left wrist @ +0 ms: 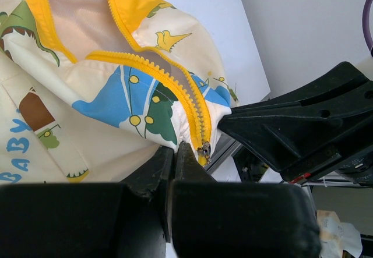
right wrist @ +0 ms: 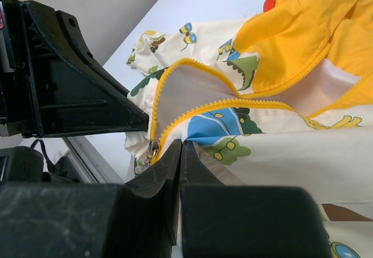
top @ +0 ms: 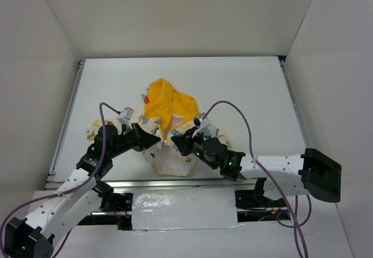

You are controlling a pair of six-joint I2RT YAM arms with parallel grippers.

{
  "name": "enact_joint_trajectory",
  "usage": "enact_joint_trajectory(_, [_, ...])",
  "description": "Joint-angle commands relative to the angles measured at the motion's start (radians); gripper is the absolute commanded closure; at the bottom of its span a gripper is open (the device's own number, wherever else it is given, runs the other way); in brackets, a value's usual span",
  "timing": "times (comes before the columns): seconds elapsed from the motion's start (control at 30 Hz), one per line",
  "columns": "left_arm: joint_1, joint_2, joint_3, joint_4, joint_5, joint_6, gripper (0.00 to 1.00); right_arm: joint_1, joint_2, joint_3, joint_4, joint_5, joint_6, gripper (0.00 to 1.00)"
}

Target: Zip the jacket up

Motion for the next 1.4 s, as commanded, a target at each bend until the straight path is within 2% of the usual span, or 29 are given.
enact_joint_trajectory(0.0, [-0.004, -0.004, 0.035, 0.033, -0.007, 0.007, 1.0, 0.009, 0.002, 0.042, 0.034, 0.002, -0.017, 1.0])
enact_joint_trajectory(0.63, [-0.004, 0.001, 0.035, 0.027, -0.027, -0.004, 1.0, 0.011, 0.004, 0.034, 0.05, -0.02, -0.024, 1.0])
enact_joint_trajectory(1.37, [-0.004, 0.027, 0.041, 0.031, 0.018, 0.002, 1.0, 0.009, 0.036, 0.091, 0.021, 0.026, -0.07, 1.0])
